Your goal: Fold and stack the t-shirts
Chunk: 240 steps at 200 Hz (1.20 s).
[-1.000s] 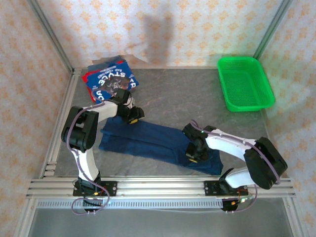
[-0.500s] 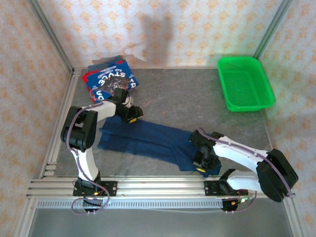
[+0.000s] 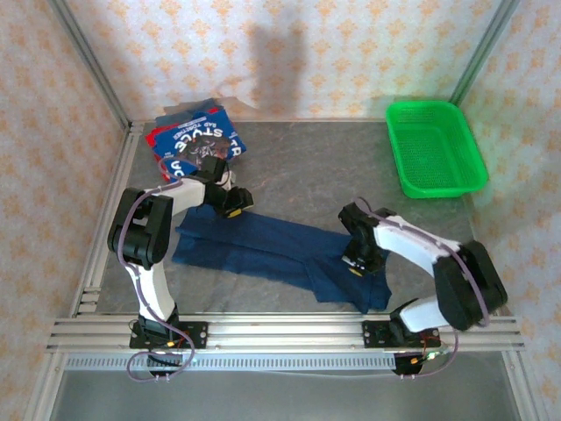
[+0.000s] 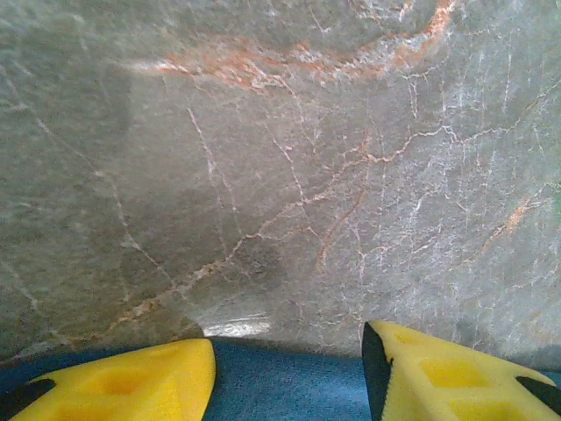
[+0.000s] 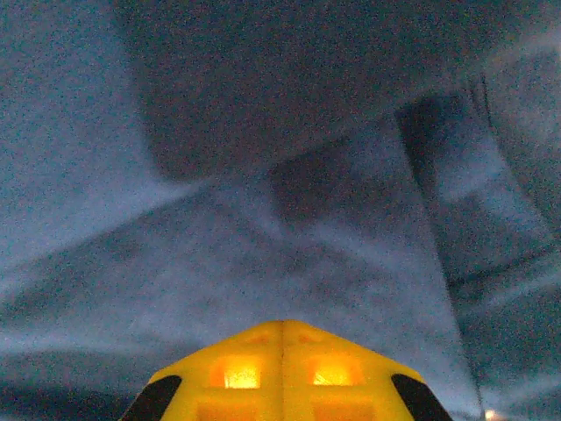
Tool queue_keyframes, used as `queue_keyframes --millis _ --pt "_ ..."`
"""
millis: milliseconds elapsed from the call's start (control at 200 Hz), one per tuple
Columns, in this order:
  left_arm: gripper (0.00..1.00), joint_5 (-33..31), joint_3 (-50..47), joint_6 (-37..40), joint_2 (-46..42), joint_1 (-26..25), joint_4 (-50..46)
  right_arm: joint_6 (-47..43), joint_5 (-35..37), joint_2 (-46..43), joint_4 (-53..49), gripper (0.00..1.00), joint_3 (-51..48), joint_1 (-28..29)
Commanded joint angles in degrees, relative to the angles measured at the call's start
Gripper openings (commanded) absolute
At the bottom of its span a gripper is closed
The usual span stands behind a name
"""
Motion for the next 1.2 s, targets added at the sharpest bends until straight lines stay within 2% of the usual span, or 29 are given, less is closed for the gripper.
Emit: queue_keyframes --millis 0,135,245,375,560,721,801,866,981,1111,1196 --pt "0.52 -11.2 -3.6 1.9 5.1 2.3 -10.0 -2.8 5.2 5.2 0.4 0.06 2.4 -1.9" --pt "0.52 -12.6 -4.2 2.0 4.6 3.5 -12.0 -4.3 9.6 11.2 1.1 0.09 7.3 -7.2" --pt "0.52 -13.7 -5.1 2.3 3.4 3.7 -13.4 -6.8 13.0 18.9 1.0 0.10 16.6 -10.6" --pt "0.52 -14.0 -8.3 1.6 0.8 3.6 -13.5 -10.2 16.0 32.3 -2.6 0.13 35.0 -11.6" --pt "0.52 -15.4 -12.4 -0.6 -4.6 3.3 -16.0 -13.2 18.1 51.8 -11.0 0.22 67.6 -12.3" --pt "0.53 -16.4 -17.0 -4.0 -10.5 2.8 -18.5 -16.7 14.5 65.0 -11.1 0.27 91.8 -12.3" --pt "0.54 -16.1 -19.3 -5.7 -13.1 1.4 -18.8 -18.5 6.4 70.1 -7.6 0.33 101.2 -12.2" --pt "0.54 -15.3 -20.9 -7.2 -14.4 -0.7 -18.8 -17.7 -0.8 72.3 -3.2 0.35 104.6 -12.1" --pt "0.54 -13.4 -23.2 -10.9 -15.2 -5.2 -17.7 -15.8 -9.7 71.4 5.2 0.39 103.9 -11.5" --pt "0.54 -13.1 -25.3 -14.2 -16.0 -8.8 -16.6 -18.4 -12.5 67.3 6.9 0.47 103.9 -10.0" --pt "0.55 -10.4 -26.1 -16.2 -15.7 -9.9 -14.2 -20.0 -12.9 62.7 6.1 0.52 102.1 -10.0"
